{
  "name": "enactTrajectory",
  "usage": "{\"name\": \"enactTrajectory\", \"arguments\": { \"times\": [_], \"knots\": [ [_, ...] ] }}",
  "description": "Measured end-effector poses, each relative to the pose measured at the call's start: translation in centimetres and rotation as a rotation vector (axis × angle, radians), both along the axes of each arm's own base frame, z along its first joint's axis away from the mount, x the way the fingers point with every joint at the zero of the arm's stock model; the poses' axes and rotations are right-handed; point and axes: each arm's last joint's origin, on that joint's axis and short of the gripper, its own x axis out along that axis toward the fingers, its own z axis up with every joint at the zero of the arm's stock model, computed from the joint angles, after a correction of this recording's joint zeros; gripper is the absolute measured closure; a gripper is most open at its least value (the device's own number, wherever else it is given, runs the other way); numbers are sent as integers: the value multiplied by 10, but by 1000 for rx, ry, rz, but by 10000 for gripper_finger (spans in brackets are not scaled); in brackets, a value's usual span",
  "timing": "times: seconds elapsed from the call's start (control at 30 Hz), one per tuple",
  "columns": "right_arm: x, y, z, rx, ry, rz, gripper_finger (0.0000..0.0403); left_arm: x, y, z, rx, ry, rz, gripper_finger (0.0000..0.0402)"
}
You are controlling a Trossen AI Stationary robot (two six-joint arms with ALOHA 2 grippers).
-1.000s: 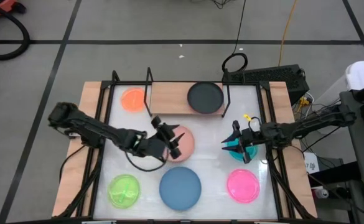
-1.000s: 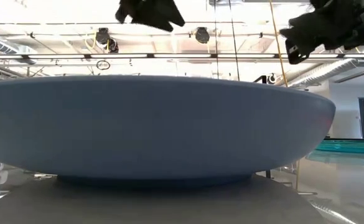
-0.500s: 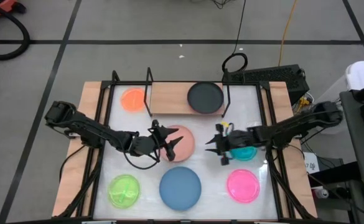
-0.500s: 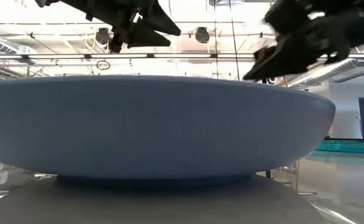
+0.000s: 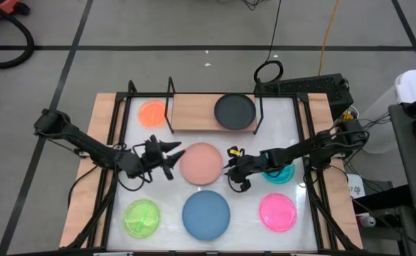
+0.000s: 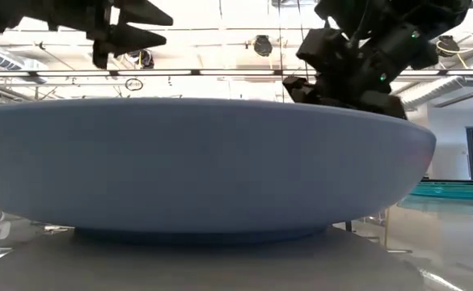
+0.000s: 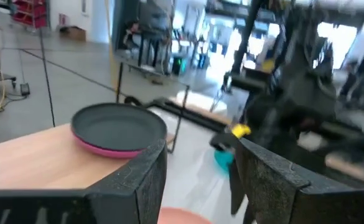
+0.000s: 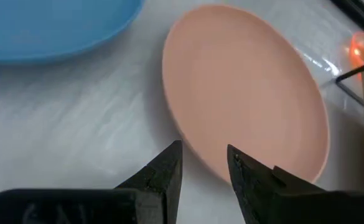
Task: Place and stack plates onto a shelf
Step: Stack the orange plate on the black plate
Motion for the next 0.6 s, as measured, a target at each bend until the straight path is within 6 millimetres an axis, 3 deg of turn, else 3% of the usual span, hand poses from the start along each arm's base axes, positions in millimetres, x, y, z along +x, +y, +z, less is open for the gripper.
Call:
{"name": "enactTrajectory", "arguments": {
  "times": [0.27, 0.43, 0.6],
  "knots": [
    [20, 3, -27, -106, 60, 76, 291, -4, 0, -4, -31, -44, -43, 206],
    [28, 0, -43, -210, 39, -21, 291, -3, -2, -7, -58, -47, -55, 206],
    [31, -2, -46, -226, 25, -37, 304, 1, -3, -13, -78, -34, -57, 206]
  ]
}}
